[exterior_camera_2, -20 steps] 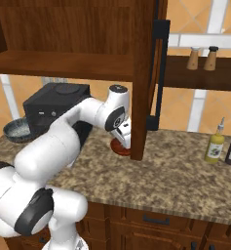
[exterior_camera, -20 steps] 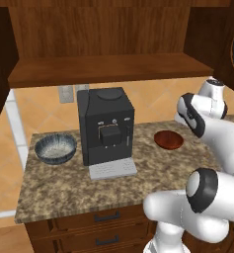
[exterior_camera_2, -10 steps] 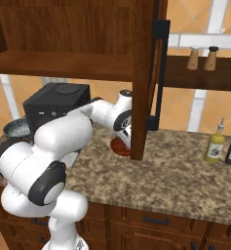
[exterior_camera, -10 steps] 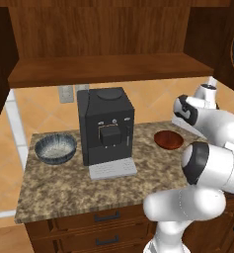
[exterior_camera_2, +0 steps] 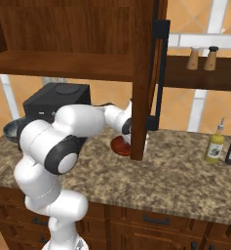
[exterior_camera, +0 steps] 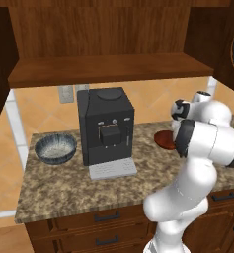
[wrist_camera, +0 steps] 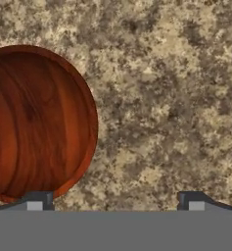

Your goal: Pick up the bowls on the counter and stack them on top of one another in the open cabinet. Place the smaller bowl on top of the larger bowl.

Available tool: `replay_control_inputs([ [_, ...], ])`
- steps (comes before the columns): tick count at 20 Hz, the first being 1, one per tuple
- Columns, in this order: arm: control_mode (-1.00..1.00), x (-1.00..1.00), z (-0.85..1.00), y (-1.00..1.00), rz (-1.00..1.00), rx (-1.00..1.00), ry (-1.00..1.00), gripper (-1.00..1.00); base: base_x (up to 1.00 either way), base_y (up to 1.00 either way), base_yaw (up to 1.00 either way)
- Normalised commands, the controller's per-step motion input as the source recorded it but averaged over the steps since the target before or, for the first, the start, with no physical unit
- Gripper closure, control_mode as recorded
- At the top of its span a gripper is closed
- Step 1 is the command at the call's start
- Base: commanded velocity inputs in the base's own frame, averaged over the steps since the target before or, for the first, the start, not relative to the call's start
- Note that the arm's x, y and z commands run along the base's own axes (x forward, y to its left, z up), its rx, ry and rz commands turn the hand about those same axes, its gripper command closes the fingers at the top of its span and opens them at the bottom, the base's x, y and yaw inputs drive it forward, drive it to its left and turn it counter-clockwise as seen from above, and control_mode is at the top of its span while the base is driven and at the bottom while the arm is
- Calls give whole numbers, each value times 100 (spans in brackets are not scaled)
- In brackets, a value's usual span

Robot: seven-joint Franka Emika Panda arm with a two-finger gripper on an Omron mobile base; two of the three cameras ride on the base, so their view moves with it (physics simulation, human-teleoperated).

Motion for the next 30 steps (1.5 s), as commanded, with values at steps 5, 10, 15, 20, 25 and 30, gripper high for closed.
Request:
replay_control_inputs([
  [5,-100,37,-44,0,0,0,0,-100,0,0,0],
  [10,-100,52,-47,-1,0,1,0,-100,0,0,0],
  [15,-100,18,-39,-8,0,2,0,-100,0,0,0],
  [20,-100,1,-15,0,0,0,0,100,0,0,0],
  [25,-100,0,0,0,0,0,0,100,0,0,0],
  [30,-100,-53,25,0,0,0,-9,100,0,0,0],
])
